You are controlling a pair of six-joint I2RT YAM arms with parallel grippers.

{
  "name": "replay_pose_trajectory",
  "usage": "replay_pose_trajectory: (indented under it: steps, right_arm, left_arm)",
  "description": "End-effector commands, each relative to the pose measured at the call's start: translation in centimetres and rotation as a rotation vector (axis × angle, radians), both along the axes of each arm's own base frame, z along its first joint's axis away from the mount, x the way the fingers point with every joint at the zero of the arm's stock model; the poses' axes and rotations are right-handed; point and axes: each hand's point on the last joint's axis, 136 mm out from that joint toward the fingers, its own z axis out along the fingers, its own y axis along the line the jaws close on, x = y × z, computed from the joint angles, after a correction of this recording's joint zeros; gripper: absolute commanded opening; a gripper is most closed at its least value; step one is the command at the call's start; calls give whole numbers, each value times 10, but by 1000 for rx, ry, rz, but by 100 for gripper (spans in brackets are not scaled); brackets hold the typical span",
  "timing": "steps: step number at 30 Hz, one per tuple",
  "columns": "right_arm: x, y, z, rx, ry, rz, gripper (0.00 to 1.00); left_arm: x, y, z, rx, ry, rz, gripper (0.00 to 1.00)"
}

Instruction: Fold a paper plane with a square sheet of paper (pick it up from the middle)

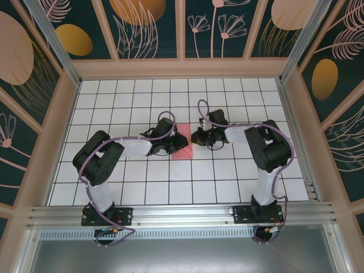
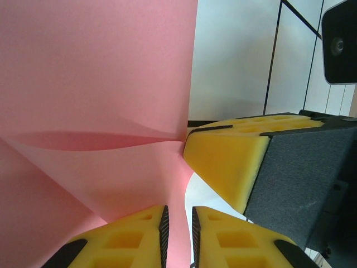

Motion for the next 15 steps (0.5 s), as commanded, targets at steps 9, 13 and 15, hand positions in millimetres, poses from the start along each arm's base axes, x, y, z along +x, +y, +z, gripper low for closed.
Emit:
replay_pose_trajectory:
  steps: [9,13,15]
  right_arm:
    - [1,7,-6,-13,-4,34,5]
    - [1,5,-9,-22,2,31,5]
    - [2,6,-9,-25,1,31,4]
  left_arm:
    - [3,-4,-2,9,-10,-16,22]
    - [2,-1,-8,30,5,-12,22]
    - [1,0,-11,38,13,-9,22]
